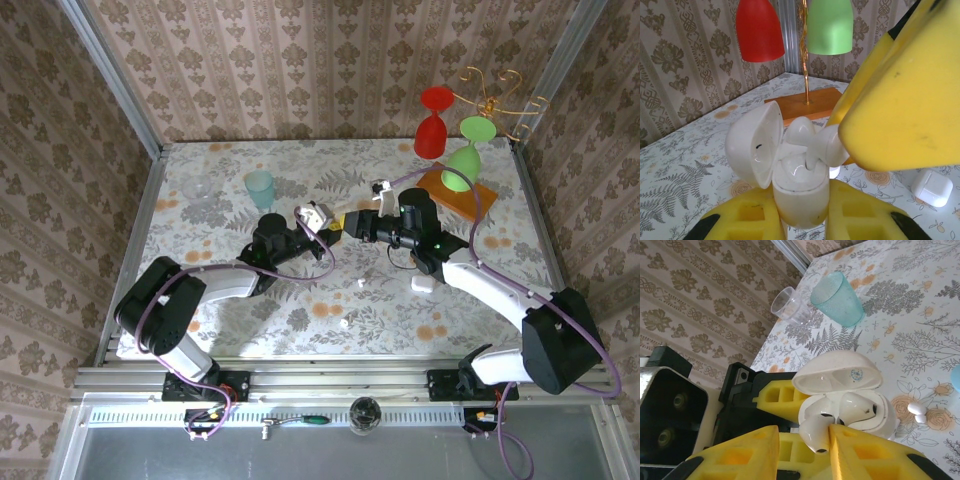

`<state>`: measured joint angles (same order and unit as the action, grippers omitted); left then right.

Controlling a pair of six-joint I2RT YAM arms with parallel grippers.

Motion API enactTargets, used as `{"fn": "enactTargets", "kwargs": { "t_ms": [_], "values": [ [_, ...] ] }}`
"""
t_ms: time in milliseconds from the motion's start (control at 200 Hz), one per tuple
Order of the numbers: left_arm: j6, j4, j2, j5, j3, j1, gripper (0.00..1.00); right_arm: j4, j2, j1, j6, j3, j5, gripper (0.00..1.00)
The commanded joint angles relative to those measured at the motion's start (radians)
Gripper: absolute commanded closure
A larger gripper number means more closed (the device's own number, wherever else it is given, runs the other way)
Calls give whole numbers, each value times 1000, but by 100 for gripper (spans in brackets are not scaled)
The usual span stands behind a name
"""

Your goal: Insert wireless bluetooth earbuds into charging case

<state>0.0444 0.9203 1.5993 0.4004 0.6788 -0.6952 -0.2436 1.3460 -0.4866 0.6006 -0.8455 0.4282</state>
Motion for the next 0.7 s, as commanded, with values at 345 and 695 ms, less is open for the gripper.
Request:
{"fn": "enactTargets", "kwargs": {
  "t_ms": [345, 695],
  "values": [
    [-29, 37, 7, 27, 27, -4, 100, 24, -9, 3, -13, -27, 9, 56],
    [3, 54, 8, 45, 10, 0, 100, 13, -79, 9, -19, -8, -49, 56]
  ]
}}
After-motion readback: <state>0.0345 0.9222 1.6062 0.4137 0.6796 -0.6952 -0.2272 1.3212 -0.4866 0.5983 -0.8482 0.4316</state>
